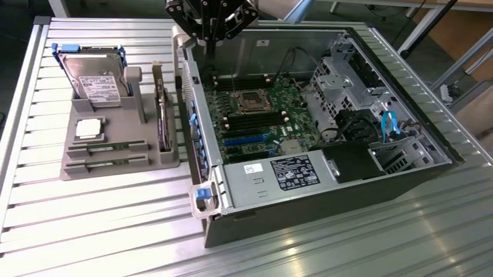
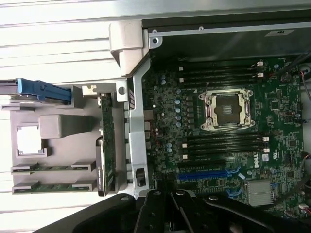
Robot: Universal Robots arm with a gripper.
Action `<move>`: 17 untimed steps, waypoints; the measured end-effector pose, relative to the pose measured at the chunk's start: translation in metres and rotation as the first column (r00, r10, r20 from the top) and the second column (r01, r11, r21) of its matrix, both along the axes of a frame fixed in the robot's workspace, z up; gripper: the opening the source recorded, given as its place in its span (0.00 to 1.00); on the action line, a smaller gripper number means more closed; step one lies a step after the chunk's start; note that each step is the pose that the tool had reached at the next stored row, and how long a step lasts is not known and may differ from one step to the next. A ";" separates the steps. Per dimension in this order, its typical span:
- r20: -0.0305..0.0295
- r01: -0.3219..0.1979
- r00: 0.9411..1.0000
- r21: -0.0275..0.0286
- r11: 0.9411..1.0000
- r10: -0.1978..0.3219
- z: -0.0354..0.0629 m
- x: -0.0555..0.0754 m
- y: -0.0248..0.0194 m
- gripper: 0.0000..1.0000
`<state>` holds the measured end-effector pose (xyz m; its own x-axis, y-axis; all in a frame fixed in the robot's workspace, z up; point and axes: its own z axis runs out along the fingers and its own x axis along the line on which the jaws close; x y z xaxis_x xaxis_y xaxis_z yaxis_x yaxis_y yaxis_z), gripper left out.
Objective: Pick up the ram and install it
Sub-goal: 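Reach for the ram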
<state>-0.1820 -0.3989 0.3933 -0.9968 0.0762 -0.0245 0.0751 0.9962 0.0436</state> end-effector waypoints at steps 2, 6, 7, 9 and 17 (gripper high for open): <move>0.000 0.000 1.000 0.000 1.000 0.000 0.0000 -0.002 0.0000 0.10; 0.000 0.000 1.000 0.000 1.000 0.000 0.0000 -0.004 0.0000 0.10; 0.000 0.000 1.000 0.000 1.000 0.000 0.0000 -0.005 0.0000 0.10; 0.000 0.000 1.000 0.000 1.000 0.000 0.0000 -0.006 0.0000 0.10; 0.000 0.000 1.000 0.000 1.000 0.000 0.0000 -0.012 0.0000 0.10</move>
